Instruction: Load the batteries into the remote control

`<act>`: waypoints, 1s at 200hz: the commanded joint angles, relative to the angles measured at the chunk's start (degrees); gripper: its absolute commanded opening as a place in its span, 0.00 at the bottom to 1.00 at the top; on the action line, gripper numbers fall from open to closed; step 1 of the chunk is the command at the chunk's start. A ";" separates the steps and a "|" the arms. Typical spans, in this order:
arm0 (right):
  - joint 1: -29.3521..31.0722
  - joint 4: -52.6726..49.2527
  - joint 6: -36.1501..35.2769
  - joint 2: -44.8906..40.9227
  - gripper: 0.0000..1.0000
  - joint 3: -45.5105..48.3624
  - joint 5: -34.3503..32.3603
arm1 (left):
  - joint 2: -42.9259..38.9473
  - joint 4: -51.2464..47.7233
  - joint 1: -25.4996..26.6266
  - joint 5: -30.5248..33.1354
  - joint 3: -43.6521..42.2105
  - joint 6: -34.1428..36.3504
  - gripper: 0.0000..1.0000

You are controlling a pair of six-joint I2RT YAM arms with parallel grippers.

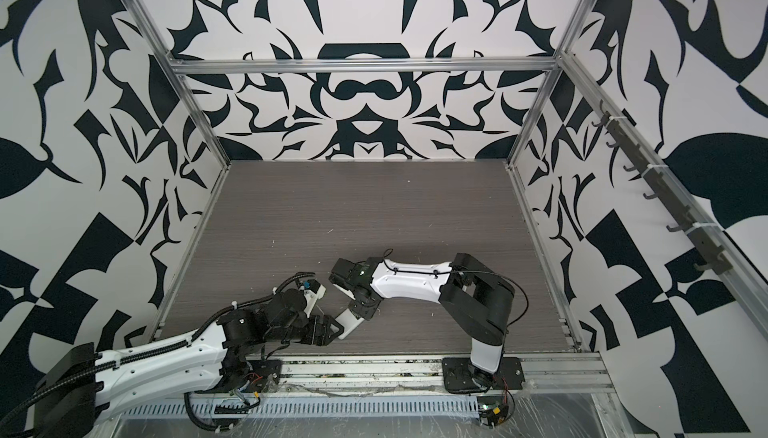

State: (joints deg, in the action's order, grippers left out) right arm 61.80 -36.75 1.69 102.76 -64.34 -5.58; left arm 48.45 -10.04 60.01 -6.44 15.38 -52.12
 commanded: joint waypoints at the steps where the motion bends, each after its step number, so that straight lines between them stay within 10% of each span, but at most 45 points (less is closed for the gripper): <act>1: -0.12 -2.81 -0.21 3.28 0.22 1.05 -2.92 | 0.09 0.80 -0.19 0.34 -0.68 -0.03 0.86; 200: -0.08 -2.54 1.56 -3.25 0.06 0.88 -1.30 | -0.46 0.46 -0.16 0.64 -0.70 0.09 0.86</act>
State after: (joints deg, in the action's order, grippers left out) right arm 61.98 -36.49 1.50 101.86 -64.31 -5.21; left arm 48.45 -9.98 60.01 -6.42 15.38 -52.12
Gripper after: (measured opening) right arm 0.055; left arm 0.858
